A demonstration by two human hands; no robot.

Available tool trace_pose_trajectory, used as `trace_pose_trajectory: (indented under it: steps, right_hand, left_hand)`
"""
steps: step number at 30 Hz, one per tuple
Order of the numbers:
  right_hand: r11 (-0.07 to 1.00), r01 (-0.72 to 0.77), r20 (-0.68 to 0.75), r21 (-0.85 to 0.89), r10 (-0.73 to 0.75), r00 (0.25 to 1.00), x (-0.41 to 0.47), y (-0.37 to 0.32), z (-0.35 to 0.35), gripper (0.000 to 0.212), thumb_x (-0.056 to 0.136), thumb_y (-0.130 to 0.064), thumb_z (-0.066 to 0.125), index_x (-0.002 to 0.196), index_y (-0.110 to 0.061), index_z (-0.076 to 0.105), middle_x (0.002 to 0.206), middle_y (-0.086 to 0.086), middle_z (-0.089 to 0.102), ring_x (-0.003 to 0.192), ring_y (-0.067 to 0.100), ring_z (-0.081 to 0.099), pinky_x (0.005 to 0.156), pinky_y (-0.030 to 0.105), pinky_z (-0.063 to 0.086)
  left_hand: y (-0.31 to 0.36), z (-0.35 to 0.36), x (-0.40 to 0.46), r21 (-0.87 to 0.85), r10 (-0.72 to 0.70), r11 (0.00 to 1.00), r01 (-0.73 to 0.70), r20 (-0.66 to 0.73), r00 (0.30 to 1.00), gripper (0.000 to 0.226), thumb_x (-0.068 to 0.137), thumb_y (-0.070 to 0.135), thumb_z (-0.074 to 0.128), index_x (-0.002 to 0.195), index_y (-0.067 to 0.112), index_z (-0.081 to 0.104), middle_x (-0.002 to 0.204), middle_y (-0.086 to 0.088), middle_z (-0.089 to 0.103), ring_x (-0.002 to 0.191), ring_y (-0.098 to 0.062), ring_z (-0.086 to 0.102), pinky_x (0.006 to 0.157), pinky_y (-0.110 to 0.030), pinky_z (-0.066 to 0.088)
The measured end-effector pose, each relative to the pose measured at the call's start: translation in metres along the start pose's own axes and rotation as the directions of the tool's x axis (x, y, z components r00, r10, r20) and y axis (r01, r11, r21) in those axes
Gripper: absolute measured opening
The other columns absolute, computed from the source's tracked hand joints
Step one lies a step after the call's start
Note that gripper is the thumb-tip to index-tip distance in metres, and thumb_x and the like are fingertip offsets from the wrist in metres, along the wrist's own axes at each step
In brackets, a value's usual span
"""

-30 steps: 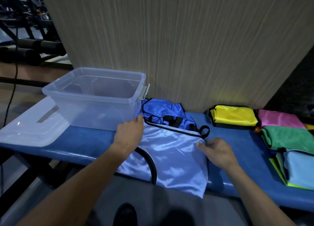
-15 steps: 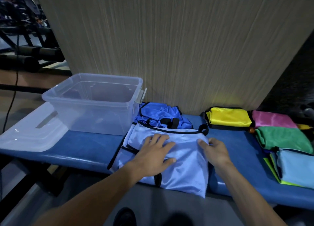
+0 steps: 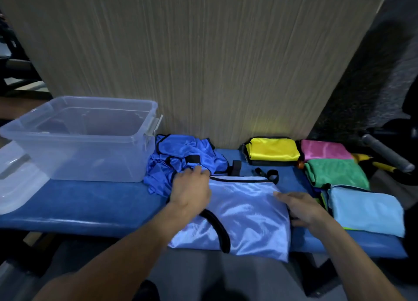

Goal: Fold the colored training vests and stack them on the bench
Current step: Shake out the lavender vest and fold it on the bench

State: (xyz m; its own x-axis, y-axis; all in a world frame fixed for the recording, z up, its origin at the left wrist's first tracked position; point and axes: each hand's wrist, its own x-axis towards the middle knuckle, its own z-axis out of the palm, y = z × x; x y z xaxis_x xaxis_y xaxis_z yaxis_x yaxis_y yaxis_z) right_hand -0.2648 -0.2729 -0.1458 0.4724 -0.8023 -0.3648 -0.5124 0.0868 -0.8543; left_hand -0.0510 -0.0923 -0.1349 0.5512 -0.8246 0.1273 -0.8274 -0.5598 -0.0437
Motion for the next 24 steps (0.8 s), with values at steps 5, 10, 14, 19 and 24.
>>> trace_pose_trajectory:
  steps: [5, 10, 14, 19, 24]
  right_hand:
    - [0.995, 0.023, -0.048, -0.099, -0.028, 0.998, 0.005, 0.004, 0.004, 0.044, 0.094, -0.043, 0.069, 0.099, 0.0, 0.073, 0.105, 0.027, 0.072, 0.074, 0.027, 0.062, 0.062, 0.033, 0.045]
    - [0.992, 0.048, -0.074, -0.114, -0.057, 0.996, 0.012, 0.008, 0.006, 0.05, 0.091, -0.046, 0.072, 0.099, 0.003, 0.072, 0.101, 0.026, 0.072, 0.088, 0.042, 0.072, 0.07, 0.04, 0.054]
    - [0.989, 0.055, -0.098, -0.135, -0.069, 0.993, 0.01, 0.007, 0.008, 0.038, 0.093, -0.042, 0.071, 0.091, -0.004, 0.074, 0.095, 0.014, 0.076, 0.089, 0.03, 0.072, 0.079, 0.043, 0.056]
    - [0.99, 0.055, -0.099, -0.133, -0.068, 0.993, 0.012, 0.006, 0.008, 0.041, 0.093, -0.043, 0.071, 0.085, -0.002, 0.071, 0.085, 0.018, 0.072, 0.075, 0.026, 0.065, 0.066, 0.035, 0.047]
    - [0.987, 0.053, -0.116, -0.155, -0.071, 0.991, 0.012, 0.007, 0.01, 0.042, 0.093, -0.043, 0.07, 0.094, -0.001, 0.074, 0.083, 0.016, 0.067, 0.074, 0.023, 0.058, 0.063, 0.032, 0.043]
  left_hand:
    - [-0.039, -0.005, 0.015, -0.055, -0.26, 0.964, 0.262, 0.037, 0.965, 0.042, 0.101, 0.046, 0.049, 0.124, 0.012, 0.053, 0.123, -0.007, 0.063, 0.111, -0.03, 0.064, 0.084, -0.039, 0.049]
    - [-0.048, -0.005, 0.022, -0.077, -0.334, 0.938, 0.338, 0.058, 0.941, 0.038, 0.099, 0.05, 0.051, 0.112, 0.015, 0.058, 0.113, -0.006, 0.066, 0.106, -0.029, 0.065, 0.084, -0.038, 0.047]
    - [-0.048, -0.003, 0.024, -0.193, -0.345, 0.917, 0.349, 0.055, 0.937, 0.026, 0.098, 0.04, 0.052, 0.084, 0.018, 0.052, 0.096, -0.003, 0.066, 0.088, -0.027, 0.063, 0.076, -0.037, 0.045]
    - [-0.063, -0.007, 0.03, -0.309, -0.346, 0.885, 0.349, 0.068, 0.936, 0.023, 0.101, 0.033, 0.047, 0.089, 0.014, 0.055, 0.087, -0.003, 0.062, 0.082, -0.026, 0.057, 0.072, -0.034, 0.044]
    - [-0.068, 0.0, 0.028, -0.173, -0.321, 0.925, 0.339, 0.121, 0.939, 0.01, 0.101, 0.023, 0.046, 0.107, 0.015, 0.051, 0.117, -0.009, 0.061, 0.105, -0.03, 0.06, 0.078, -0.038, 0.044]
